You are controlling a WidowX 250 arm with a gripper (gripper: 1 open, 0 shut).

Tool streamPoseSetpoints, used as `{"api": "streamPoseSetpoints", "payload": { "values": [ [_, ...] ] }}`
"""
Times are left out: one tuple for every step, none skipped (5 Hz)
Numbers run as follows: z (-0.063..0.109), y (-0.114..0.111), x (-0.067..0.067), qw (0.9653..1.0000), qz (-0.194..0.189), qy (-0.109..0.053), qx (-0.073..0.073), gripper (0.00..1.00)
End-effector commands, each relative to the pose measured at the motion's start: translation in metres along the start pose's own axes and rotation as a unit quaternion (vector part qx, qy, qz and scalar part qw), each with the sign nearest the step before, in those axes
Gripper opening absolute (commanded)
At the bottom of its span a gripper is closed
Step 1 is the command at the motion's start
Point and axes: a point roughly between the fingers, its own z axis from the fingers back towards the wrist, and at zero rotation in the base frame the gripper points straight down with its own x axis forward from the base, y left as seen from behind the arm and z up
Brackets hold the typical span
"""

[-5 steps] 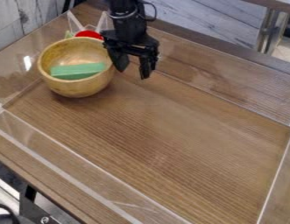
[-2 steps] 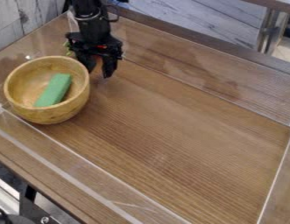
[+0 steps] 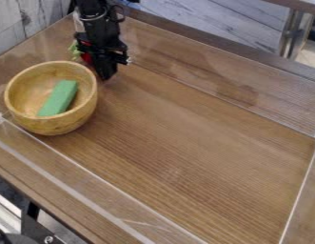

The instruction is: Move the red fruit to the left

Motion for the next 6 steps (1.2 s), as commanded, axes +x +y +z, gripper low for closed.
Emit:
{"api": "streamPoseSetpoints", "payload": {
  "values": [
    [0.019, 0.011, 0.017, 0.9992, -0.031, -0.025, 0.009, 0.00],
    [0.012, 0.008, 0.017, 0.9989, -0.042, -0.020, 0.003, 0.00],
    [0.005, 0.003, 0.019, 0.9985, -0.052, -0.017, -0.004, 0.00],
    [0.003, 0.005, 0.008, 0.9986, -0.049, -0.016, -0.009, 0.00],
    [0.015, -0.011, 0.004, 0.9974, -0.060, -0.037, -0.016, 1.00],
    [0.024, -0.029, 0.000, 0.9957, -0.070, -0.055, -0.024, 1.00]
  ]
}}
